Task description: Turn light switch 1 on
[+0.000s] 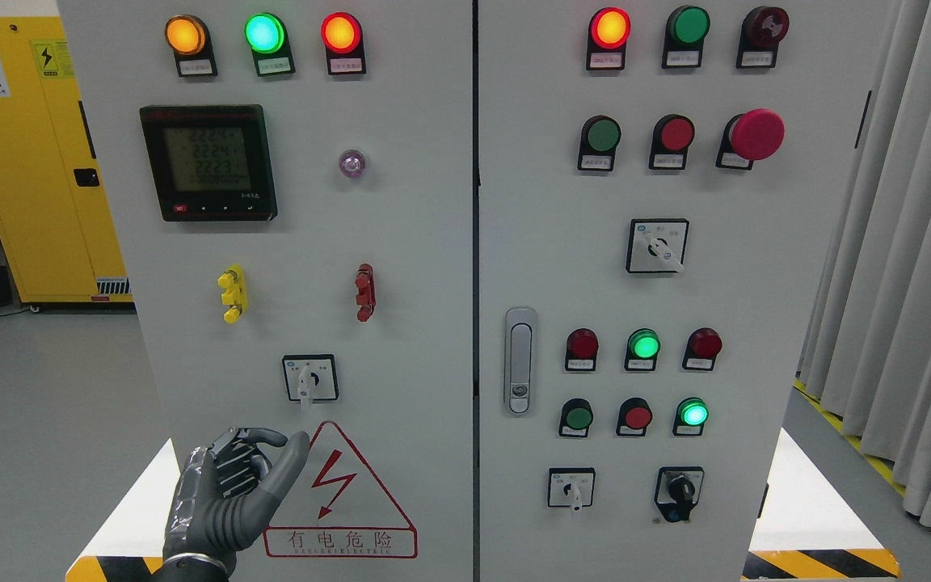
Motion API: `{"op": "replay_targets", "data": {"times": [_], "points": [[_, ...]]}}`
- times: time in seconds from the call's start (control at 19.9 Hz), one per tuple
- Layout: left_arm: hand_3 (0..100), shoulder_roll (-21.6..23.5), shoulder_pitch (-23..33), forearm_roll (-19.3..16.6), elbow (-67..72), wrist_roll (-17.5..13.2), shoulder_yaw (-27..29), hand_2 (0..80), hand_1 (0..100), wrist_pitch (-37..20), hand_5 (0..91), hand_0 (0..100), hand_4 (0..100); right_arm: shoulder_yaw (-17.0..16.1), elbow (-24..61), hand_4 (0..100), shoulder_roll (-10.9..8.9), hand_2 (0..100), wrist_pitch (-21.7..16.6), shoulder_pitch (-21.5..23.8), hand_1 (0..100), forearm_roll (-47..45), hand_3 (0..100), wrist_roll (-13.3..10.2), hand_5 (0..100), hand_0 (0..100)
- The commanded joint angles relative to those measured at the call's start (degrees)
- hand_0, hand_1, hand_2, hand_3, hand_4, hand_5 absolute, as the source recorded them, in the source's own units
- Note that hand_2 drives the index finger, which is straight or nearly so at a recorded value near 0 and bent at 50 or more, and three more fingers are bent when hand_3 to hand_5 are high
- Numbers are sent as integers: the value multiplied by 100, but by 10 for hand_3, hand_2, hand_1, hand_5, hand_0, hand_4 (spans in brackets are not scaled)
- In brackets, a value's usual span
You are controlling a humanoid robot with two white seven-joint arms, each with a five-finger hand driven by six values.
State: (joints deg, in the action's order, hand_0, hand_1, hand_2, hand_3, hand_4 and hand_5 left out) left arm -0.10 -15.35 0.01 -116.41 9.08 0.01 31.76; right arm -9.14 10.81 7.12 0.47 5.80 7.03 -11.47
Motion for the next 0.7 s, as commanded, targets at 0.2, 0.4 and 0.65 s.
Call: {"op": "replay_targets", "data": {"times": [0.2, 0.4, 0.65], "points": [[953, -218, -267, 78, 13, 32, -115, 559, 689, 76, 879, 112, 911, 0, 0, 0, 0, 40, -3, 0, 500, 0, 0, 4, 0, 0], [955, -218, -302, -167, 57, 41, -115, 560, 690, 76, 880, 117, 911, 0, 0, 0, 0, 40, -3, 0, 500, 0, 0, 4, 0, 0], [956, -227, -311, -194, 110, 41, -115, 560, 690, 128, 879, 140, 911, 0, 0, 0, 0, 40, -3, 0, 500, 0, 0, 4, 0, 0]]}}
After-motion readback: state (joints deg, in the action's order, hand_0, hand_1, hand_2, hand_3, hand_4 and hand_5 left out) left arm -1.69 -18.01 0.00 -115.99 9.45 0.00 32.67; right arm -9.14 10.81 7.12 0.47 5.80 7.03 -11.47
